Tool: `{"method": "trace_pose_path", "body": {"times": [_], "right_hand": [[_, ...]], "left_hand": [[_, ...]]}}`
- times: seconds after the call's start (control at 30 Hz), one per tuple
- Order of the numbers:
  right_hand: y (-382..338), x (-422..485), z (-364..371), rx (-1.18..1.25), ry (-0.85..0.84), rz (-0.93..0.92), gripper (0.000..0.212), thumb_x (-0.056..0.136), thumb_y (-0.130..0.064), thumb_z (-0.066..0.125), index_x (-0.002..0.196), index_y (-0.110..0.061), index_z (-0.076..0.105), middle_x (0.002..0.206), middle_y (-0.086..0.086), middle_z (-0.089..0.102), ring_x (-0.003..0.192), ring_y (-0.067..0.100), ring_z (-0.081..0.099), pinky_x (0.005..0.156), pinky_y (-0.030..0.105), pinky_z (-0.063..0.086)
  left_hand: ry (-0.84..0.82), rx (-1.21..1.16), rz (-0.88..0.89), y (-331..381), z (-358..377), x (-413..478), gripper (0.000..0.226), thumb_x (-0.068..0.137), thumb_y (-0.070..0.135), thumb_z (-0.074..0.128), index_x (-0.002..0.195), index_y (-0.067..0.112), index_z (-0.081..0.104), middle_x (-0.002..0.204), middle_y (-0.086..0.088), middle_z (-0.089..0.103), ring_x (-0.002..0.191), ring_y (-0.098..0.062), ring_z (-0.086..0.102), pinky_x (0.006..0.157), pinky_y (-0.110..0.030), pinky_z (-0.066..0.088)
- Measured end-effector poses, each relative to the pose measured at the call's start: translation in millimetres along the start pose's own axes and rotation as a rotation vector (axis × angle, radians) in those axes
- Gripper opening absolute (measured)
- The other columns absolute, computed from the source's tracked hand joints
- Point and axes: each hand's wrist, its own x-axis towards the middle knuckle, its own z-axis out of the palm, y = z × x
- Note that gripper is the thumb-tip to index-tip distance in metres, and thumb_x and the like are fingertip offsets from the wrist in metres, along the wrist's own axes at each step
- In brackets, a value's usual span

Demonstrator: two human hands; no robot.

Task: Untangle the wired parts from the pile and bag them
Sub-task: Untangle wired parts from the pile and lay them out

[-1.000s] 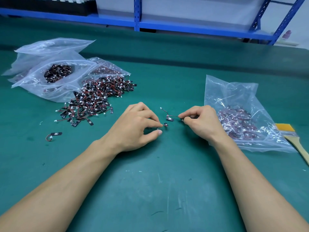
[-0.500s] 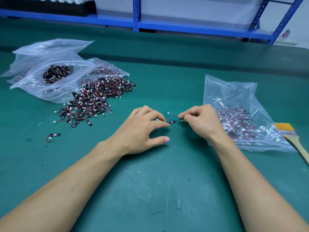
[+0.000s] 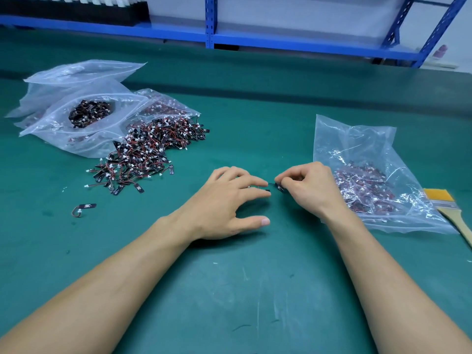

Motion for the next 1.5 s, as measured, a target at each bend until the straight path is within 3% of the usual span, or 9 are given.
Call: {"method": "trace_pose_path", "body": {"times": [0.17,0.27,0.4,0.73,1.07,1.2,1.33,1.43,1.5], "right_hand": [[4,0,-1,0.088,0.103,-0.029,0.024,0.083,-0.035,0.066,0.063,-0.022,0.070,0.057,-0.018,0.063,0.052,0.002,0.050,0.056,0.025,0.037],[4,1,-1,0.093,0.110,-0.022,0.031,0.086,-0.045,0.067,0.064,-0.024,0.068,0.059,-0.022,0.062,0.056,0.000,0.052,0.058,0.025,0.038],[6,2,0,0.092,0.111,-0.014,0.029,0.087,-0.042,0.068,0.065,-0.024,0.069,0.060,-0.023,0.063,0.056,0.000,0.052,0.059,0.025,0.038],[7,3,1,0.049,0.094,-0.029,0.024,0.087,-0.036,0.069,0.065,-0.025,0.069,0.062,-0.026,0.064,0.055,-0.001,0.053,0.056,0.022,0.038],[10,5,1,0.083,0.100,-0.023,0.024,0.086,-0.035,0.070,0.064,-0.025,0.070,0.062,-0.024,0.065,0.053,0.000,0.052,0.057,0.023,0.039],[10,5,0,0.090,0.106,-0.025,0.024,0.086,-0.034,0.070,0.064,-0.025,0.069,0.062,-0.024,0.065,0.055,0.000,0.053,0.059,0.024,0.038],[10,5,0,0.100,0.106,-0.025,0.024,0.086,-0.034,0.070,0.064,-0.024,0.070,0.061,-0.023,0.064,0.054,0.000,0.051,0.059,0.024,0.038],[10,4,0,0.096,0.104,-0.022,0.023,0.086,-0.034,0.070,0.066,-0.024,0.071,0.059,-0.023,0.063,0.053,0.000,0.051,0.058,0.023,0.038],[10,4,0,0.102,0.104,-0.020,0.023,0.086,-0.034,0.070,0.066,-0.024,0.071,0.060,-0.023,0.064,0.053,0.001,0.051,0.059,0.024,0.039]], "left_hand": [[0.193,0.067,-0.349,-23,-18,-6,0.038,0.095,0.051,0.054,0.122,0.027,0.066,0.123,0.007,0.062,0.116,-0.021,0.050,0.099,-0.041,0.041],[0.210,0.232,-0.665,-47,-29,-17,0.037,0.095,0.037,0.055,0.127,0.021,0.062,0.126,-0.004,0.059,0.117,-0.031,0.048,0.098,-0.045,0.041],[0.113,0.341,-0.811,-58,-32,-27,0.034,0.095,0.033,0.051,0.123,0.020,0.065,0.122,-0.009,0.061,0.113,-0.034,0.051,0.093,-0.045,0.041],[0.047,-0.046,-0.381,-48,-28,-23,0.029,0.093,0.017,0.065,0.121,0.021,0.066,0.113,0.004,0.064,0.102,-0.017,0.059,0.092,-0.036,0.046],[0.161,-0.097,-0.429,-65,-36,-30,0.032,0.081,0.015,0.081,0.110,0.025,0.071,0.089,0.014,0.063,0.089,-0.017,0.056,0.086,-0.037,0.047],[0.228,-0.351,-0.383,-56,-46,-30,0.037,0.073,0.007,0.087,0.102,0.025,0.073,0.080,0.008,0.070,0.072,-0.013,0.066,0.072,-0.017,0.051],[0.061,-0.763,-0.339,-42,-51,-31,0.039,0.063,0.017,0.089,0.099,0.023,0.074,0.082,0.000,0.073,0.067,-0.012,0.067,0.070,-0.021,0.055],[-0.096,-0.707,-0.300,-37,-46,-30,0.045,0.063,0.021,0.092,0.103,0.028,0.073,0.087,0.006,0.075,0.069,-0.016,0.068,0.065,-0.019,0.051],[-0.014,-0.598,-0.282,-41,-45,-30,0.045,0.063,0.035,0.090,0.104,0.033,0.073,0.091,0.017,0.074,0.067,-0.011,0.061,0.063,-0.015,0.044]]}}
